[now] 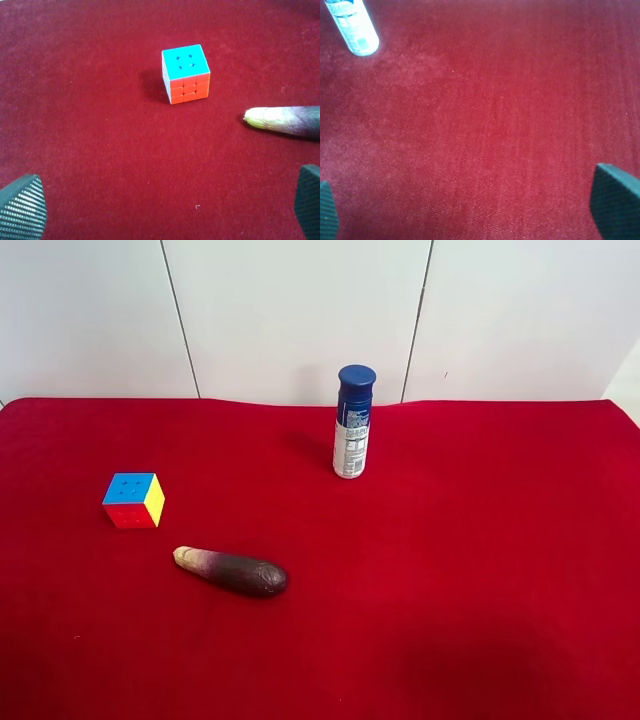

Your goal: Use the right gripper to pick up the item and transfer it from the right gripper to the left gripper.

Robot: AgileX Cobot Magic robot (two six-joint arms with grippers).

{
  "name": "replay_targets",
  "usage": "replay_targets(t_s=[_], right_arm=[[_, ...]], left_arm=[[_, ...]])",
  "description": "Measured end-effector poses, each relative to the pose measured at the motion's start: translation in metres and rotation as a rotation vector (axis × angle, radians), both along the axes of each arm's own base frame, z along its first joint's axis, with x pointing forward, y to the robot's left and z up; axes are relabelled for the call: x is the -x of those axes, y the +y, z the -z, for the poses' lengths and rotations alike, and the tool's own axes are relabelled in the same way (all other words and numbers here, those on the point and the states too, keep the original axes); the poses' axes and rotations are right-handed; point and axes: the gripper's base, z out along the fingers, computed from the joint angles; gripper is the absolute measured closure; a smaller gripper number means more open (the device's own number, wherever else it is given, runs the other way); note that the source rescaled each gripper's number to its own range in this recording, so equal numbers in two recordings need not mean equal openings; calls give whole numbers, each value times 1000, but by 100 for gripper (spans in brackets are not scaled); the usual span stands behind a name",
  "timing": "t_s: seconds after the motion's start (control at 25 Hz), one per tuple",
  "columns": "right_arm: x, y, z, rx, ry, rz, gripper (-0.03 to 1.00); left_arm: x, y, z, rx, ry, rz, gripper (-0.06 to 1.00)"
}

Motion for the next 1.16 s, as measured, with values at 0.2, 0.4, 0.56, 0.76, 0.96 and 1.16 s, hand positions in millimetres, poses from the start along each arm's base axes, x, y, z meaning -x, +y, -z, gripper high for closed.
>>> replay_targets(t_s=[0.2, 0.4, 0.56, 0.76, 0.96, 1.16], right_arm=[[0, 0, 0, 0, 0, 57, -3], [1, 0, 0, 0, 0, 132, -3], [1, 0, 0, 0, 0, 132, -3], [1, 0, 0, 0, 0, 132, -3], [1, 0, 0, 0, 0, 132, -3], [1, 0, 0, 0, 0, 132, -3]], left_arm=[[0, 0, 0, 0, 0, 0, -5], [0, 0, 0, 0, 0, 0, -5], [0, 0, 0, 0, 0, -25, -5], [0, -1, 0, -1, 0, -91, -5], [0, -1, 0, -1, 0, -99, -5], [0, -1, 0, -1, 0, -99, -5]])
